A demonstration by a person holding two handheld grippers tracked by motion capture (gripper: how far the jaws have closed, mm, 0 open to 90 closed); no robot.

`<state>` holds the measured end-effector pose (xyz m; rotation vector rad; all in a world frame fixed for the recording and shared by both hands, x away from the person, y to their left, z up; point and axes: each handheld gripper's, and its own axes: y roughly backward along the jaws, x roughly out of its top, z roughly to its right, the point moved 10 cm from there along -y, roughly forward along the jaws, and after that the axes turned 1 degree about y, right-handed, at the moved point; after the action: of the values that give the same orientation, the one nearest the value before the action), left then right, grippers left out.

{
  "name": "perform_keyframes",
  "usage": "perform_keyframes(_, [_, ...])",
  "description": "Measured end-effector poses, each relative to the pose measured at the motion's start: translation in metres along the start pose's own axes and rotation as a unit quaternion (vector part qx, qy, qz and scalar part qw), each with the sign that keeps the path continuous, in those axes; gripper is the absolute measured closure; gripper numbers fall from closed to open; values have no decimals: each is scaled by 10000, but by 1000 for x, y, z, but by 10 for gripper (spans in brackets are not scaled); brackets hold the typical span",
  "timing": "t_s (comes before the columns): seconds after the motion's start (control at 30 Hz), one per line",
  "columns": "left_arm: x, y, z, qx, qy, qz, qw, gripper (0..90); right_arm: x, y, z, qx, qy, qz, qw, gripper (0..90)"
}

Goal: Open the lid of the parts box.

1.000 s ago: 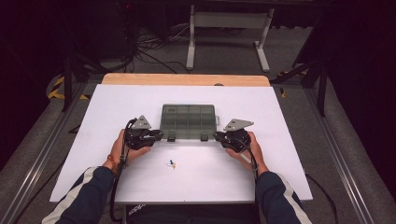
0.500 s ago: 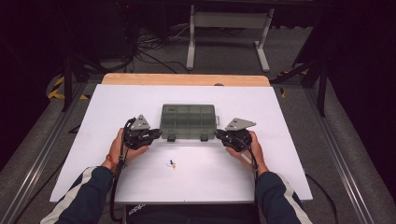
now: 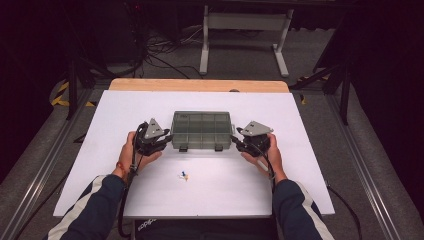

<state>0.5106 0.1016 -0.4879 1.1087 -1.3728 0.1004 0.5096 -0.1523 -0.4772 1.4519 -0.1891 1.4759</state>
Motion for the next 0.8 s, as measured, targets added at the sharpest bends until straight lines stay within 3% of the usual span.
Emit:
perform_keyframes(0.13, [9,-3,-6,181,67,158,9997,609,12,0,10,-72,-32,177,9998,630])
perform_keyframes(0.2, [15,-3,-9,197,-66,337,9992,609,13,0,11,-59,-2,199,9998,638])
perform_keyframes(0.43, [27,-9,-18,288,-194,546,9979,649,32,-2,15,99,101,416,9990,702])
perform_keyframes(0.57, [33,-10,-23,238,-204,658,9973,664,36,-3,17,52,217,376,9990,719])
perform_keyframes(0.73, [39,-8,-30,285,-274,681,9969,712,46,-3,22,40,167,424,9990,743])
perform_keyframes(0.8, [40,-8,-31,203,-215,668,9973,718,48,-3,23,4,142,459,9988,742])
